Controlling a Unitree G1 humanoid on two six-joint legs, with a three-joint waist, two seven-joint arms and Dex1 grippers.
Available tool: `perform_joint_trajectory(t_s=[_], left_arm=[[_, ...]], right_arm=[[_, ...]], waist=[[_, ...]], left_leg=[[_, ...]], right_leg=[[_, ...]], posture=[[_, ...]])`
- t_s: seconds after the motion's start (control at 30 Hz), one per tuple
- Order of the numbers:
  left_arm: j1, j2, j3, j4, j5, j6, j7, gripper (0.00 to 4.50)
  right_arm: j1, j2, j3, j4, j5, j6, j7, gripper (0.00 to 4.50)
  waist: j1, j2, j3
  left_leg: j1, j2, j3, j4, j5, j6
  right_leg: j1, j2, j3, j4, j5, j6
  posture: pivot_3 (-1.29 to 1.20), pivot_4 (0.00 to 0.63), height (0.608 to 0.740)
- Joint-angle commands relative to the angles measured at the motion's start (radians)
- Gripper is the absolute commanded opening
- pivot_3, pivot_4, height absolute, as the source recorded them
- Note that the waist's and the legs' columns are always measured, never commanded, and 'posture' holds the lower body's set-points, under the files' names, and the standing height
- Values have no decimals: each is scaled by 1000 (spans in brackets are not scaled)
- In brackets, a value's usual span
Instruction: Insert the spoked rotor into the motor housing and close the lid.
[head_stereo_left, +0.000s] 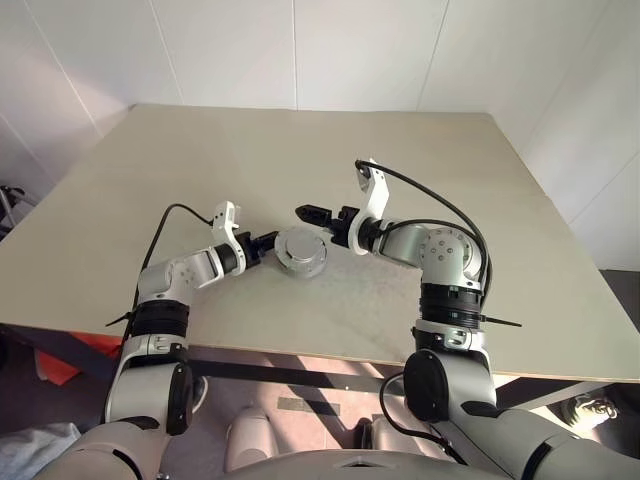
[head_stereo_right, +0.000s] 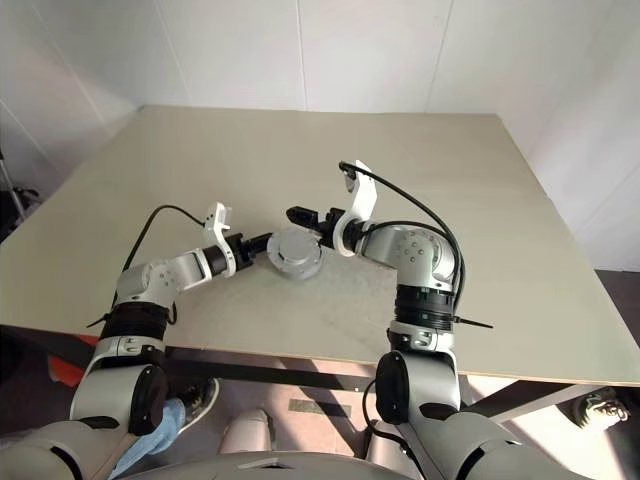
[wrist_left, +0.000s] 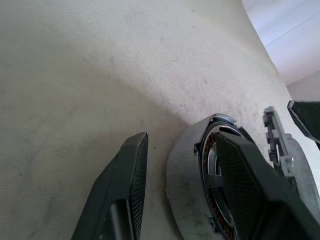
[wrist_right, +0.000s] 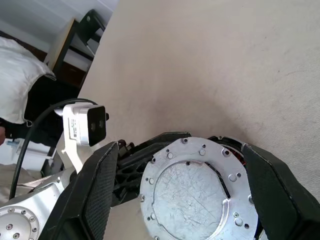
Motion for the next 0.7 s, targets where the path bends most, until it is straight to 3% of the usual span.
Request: perform_joint_trajectory(t_s=[0.03, 0.2, 0.53, 0.7], left_arm=[[-8, 10, 6, -18, -3, -15, -8, 2252], [-3, 23, 11, -26, -6, -15, -14, 2252], [-43, 159, 70, 33, -6, -79, -56, 2252], [-27, 137, 44, 1, -3, -80, -59, 2252]], right_arm=[[-17, -4, 11, -18, 11, -22, 5, 4482], [8, -79, 112, -76, -29, -126, 90, 4482], [166, -343, 453, -178, -309, -594, 315, 4482], [214, -366, 524, -149, -347, -727, 428, 4482]], waist=[[0, 0, 0], [1, 0, 0], [5, -1, 0], [6, -2, 0]], left_leg=[[0, 0, 0, 0, 0, 0], [0, 0, 0, 0, 0, 0], [0, 0, 0, 1, 0, 0], [-2, 0, 0, 6, -1, 2]], right_leg=[[0, 0, 0, 0, 0, 0], [0, 0, 0, 0, 0, 0], [1, 0, 0, 0, 0, 0], [1, 0, 0, 1, 0, 0]], posture=[[0, 0, 740], [0, 0, 740], [0, 0, 740], [0, 0, 740]])
